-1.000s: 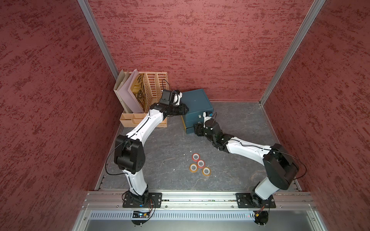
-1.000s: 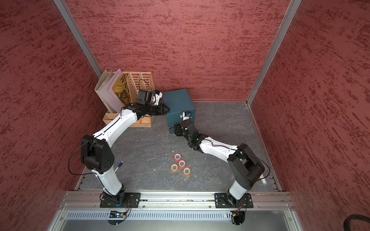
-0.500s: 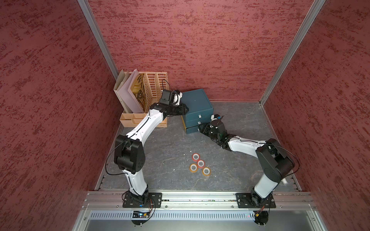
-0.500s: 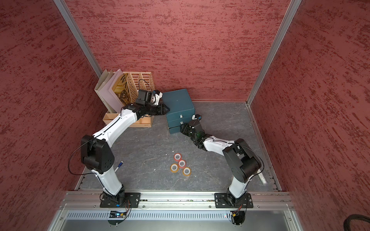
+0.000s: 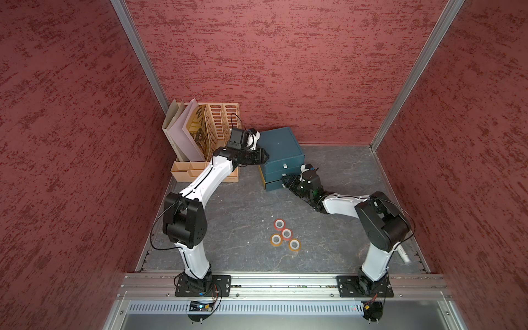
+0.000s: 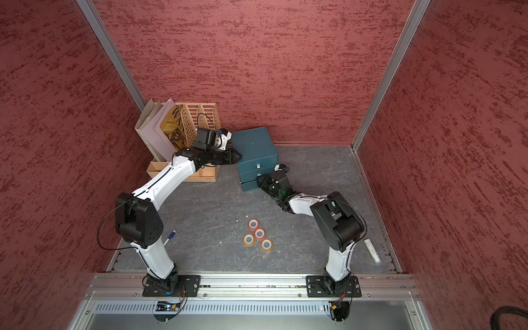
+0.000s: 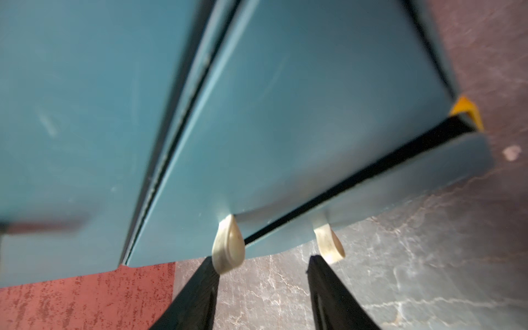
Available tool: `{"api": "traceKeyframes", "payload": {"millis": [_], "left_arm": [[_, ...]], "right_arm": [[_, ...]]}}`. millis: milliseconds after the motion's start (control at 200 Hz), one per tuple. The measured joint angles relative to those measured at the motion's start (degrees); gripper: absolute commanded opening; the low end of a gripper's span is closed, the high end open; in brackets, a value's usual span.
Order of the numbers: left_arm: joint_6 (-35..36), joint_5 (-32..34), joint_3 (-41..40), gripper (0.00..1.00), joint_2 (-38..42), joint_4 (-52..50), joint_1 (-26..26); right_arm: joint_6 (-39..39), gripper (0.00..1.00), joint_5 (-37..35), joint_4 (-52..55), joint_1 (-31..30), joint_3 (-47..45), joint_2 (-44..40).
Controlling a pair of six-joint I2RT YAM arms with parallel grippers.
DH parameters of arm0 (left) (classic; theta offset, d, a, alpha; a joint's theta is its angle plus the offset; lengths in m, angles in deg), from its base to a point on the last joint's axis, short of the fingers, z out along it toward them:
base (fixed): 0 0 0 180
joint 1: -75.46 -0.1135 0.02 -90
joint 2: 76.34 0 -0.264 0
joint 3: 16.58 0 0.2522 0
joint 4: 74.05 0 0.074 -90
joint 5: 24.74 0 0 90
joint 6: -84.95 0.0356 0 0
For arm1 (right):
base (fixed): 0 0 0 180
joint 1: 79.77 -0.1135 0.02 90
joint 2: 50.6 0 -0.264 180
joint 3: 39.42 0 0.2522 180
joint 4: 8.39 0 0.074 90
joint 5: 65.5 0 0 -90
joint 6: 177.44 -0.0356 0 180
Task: Place the transparent tape into the drawer according to color
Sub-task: Open the drawer in the storage box.
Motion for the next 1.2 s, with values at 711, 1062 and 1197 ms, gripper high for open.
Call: {"api": "traceKeyframes", "payload": {"millis": [711, 1062, 1197], "left_arm": [[0.22, -0.83, 0.00, 0.45, 0.00, -0.07, -0.31], [0.24, -1.01, 0.00, 0.45, 0.00, -0.15, -0.31], [0.24, -1.20, 0.00, 0.44, 0.00, -0.15, -0.31]], "right_arm": [[-3.52, 0.02, 0.15, -6.88, 0.42, 1.07, 1.97], [-4.04, 0.00, 0.22, -8.76, 0.52, -3.72, -1.05], [-3.82, 0.00, 0.07, -7.54, 0.07, -8.04, -6.03]]}}
